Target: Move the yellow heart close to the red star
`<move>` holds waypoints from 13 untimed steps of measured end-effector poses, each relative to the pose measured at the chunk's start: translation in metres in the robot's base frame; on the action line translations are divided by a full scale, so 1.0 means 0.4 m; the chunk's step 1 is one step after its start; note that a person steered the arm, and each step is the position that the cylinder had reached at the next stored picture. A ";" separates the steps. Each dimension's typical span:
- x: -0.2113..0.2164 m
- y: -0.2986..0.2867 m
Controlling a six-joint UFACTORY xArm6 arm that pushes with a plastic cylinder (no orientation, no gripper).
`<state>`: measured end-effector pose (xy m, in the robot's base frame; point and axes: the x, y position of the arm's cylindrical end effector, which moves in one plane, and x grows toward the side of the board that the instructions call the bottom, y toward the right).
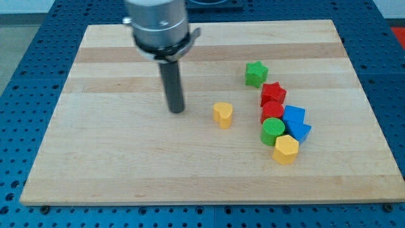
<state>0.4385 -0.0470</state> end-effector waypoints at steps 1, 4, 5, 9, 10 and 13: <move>-0.074 0.129; -0.024 -0.028; 0.073 -0.150; 0.152 0.063; 0.121 0.082; 0.046 0.231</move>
<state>0.4569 0.0454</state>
